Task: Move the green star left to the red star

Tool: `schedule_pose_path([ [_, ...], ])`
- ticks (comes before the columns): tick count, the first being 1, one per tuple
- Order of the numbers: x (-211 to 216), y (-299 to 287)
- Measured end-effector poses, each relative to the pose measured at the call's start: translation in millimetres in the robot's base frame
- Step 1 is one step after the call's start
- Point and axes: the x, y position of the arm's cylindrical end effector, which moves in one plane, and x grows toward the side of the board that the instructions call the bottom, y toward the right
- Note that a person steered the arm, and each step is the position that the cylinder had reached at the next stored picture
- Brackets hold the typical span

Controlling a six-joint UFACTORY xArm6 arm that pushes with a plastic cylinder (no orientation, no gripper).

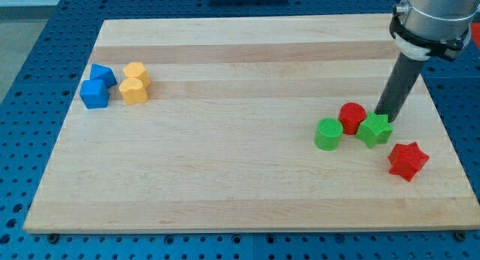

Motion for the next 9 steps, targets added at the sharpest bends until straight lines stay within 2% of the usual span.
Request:
schedule_pose_path([
  [3, 21.2, 0.0],
  [5, -12.7, -5.7],
  [7, -13.1, -44.3],
  [9, -11.6, -44.8],
])
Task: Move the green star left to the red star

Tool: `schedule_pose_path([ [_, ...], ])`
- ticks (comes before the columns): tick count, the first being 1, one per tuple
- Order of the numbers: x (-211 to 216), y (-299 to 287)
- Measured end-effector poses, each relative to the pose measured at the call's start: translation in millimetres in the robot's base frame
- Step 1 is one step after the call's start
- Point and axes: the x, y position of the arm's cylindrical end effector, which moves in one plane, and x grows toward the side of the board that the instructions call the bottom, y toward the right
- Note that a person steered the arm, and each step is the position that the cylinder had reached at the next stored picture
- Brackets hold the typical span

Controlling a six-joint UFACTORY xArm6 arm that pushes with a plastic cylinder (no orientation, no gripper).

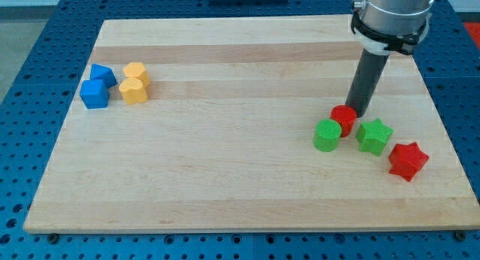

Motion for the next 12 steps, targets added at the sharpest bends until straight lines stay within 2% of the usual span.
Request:
schedule_pose_path([
  [7, 51.1, 42.1],
  [12, 41.7, 56.4],
])
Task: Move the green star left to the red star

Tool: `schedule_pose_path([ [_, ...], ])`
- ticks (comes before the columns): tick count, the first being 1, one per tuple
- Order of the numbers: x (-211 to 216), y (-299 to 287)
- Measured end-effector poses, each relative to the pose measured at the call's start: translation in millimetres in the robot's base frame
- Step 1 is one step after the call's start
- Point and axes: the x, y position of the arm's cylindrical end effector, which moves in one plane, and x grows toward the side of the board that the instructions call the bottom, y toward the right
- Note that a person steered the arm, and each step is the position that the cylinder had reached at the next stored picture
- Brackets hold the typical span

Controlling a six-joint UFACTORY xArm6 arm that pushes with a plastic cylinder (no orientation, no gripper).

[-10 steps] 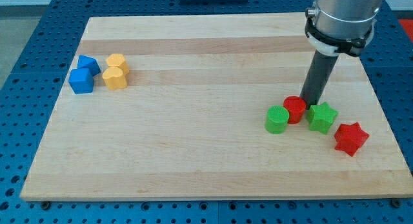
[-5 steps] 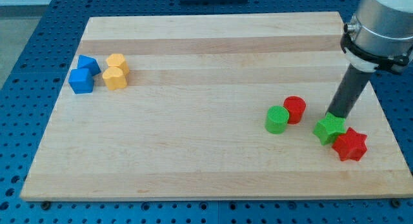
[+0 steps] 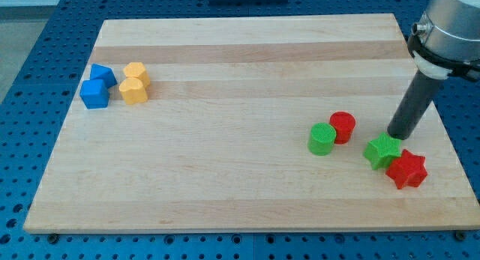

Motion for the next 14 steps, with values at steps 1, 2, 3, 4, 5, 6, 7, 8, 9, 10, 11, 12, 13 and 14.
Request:
schedule_pose_path([
  [1, 0.0, -11.9],
  [2, 0.0, -32.9],
  [3, 0.8, -49.0],
  [4, 4.9, -52.0],
  [5, 11.3, -52.0],
  [6, 15.0, -52.0],
  [7, 22.6, -52.0],
  [8, 32.2, -52.0],
  [9, 40.0, -52.0],
  [10, 47.6, -52.0],
  [11, 51.6, -52.0],
  [12, 56.0, -52.0],
  [13, 57.5, -52.0],
  [14, 57.5, -52.0],
])
